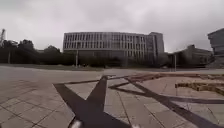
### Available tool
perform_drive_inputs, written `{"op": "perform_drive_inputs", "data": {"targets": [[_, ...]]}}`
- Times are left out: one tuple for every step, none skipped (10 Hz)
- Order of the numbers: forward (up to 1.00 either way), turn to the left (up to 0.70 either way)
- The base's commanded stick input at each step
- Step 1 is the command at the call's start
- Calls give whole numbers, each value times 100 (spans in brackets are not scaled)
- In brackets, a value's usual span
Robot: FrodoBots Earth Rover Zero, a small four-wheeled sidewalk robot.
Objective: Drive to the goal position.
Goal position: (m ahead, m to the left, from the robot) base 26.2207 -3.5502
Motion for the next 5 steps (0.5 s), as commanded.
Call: {"op": "perform_drive_inputs", "data": {"targets": [[70,0],[70,0],[70,0],[70,0],[70,0]]}}
